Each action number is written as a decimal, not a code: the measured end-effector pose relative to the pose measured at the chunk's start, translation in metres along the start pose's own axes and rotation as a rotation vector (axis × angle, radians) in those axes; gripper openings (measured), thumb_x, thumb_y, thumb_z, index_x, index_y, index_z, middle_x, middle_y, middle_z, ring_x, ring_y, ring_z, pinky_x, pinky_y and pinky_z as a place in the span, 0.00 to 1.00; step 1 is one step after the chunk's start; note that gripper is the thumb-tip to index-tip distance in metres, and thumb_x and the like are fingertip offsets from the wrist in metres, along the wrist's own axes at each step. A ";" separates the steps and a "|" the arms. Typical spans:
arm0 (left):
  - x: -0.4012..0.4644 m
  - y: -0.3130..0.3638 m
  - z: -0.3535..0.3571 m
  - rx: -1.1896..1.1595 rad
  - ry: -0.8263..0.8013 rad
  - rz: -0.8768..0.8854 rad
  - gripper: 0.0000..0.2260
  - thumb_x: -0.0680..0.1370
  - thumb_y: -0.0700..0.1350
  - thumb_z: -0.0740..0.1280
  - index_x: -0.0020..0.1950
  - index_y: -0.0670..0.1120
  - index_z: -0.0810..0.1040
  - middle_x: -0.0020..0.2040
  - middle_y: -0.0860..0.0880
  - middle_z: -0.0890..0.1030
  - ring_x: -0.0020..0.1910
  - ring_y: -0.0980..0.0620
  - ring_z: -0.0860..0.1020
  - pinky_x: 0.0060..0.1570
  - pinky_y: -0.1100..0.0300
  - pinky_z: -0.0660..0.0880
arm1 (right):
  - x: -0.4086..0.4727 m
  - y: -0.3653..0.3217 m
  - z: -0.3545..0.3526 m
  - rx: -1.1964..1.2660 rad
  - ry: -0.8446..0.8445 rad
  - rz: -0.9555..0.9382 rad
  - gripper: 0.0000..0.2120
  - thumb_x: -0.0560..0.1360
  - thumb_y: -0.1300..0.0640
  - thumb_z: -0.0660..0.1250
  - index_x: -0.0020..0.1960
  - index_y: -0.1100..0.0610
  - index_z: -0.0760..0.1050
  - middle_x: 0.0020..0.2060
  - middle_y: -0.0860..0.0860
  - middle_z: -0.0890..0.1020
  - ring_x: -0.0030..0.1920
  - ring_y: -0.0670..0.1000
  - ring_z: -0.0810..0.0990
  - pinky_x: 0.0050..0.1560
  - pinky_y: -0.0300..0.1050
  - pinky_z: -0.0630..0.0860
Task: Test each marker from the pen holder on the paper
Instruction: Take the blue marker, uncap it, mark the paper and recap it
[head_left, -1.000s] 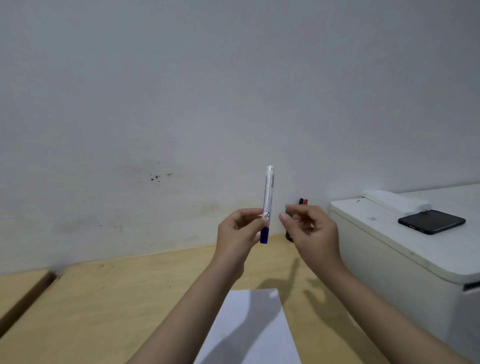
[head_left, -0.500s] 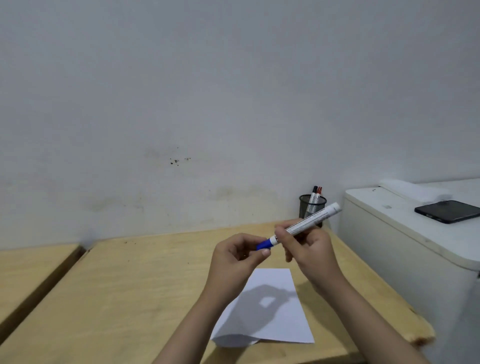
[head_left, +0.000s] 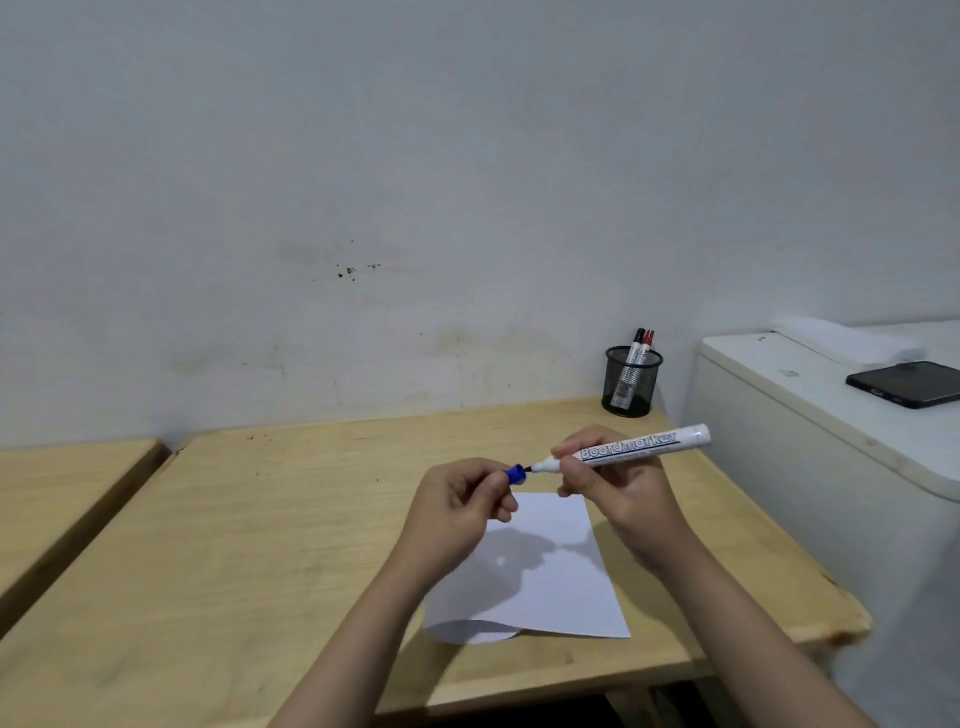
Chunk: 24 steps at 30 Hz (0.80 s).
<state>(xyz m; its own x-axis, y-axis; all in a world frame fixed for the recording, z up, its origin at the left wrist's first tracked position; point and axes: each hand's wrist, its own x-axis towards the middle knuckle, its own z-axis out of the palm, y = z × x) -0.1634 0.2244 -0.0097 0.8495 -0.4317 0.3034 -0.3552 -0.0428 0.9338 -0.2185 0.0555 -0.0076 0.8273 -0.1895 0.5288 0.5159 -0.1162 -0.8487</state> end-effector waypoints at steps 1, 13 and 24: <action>0.005 -0.002 -0.007 0.003 0.007 -0.026 0.11 0.78 0.34 0.62 0.42 0.45 0.81 0.29 0.53 0.80 0.30 0.59 0.77 0.38 0.67 0.76 | 0.001 0.002 -0.002 0.008 0.021 0.006 0.05 0.70 0.62 0.68 0.41 0.54 0.81 0.37 0.46 0.83 0.38 0.50 0.80 0.40 0.43 0.80; 0.092 -0.067 -0.050 0.366 0.130 -0.234 0.08 0.71 0.34 0.68 0.45 0.44 0.82 0.40 0.48 0.81 0.38 0.55 0.77 0.36 0.69 0.71 | 0.000 0.038 0.009 0.000 0.058 0.148 0.05 0.66 0.62 0.70 0.41 0.54 0.79 0.34 0.42 0.82 0.38 0.45 0.80 0.42 0.35 0.75; 0.105 -0.113 -0.051 0.497 0.000 -0.316 0.11 0.72 0.35 0.68 0.52 0.46 0.78 0.41 0.50 0.78 0.38 0.54 0.78 0.34 0.72 0.71 | 0.008 0.061 0.009 0.016 0.043 0.218 0.04 0.69 0.67 0.70 0.42 0.61 0.78 0.32 0.42 0.81 0.36 0.42 0.79 0.37 0.33 0.75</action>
<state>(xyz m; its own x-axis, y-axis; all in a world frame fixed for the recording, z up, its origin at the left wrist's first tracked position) -0.0140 0.2294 -0.0739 0.9439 -0.3294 0.0253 -0.2255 -0.5865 0.7780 -0.1780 0.0561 -0.0554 0.9096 -0.2503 0.3317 0.3295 -0.0522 -0.9427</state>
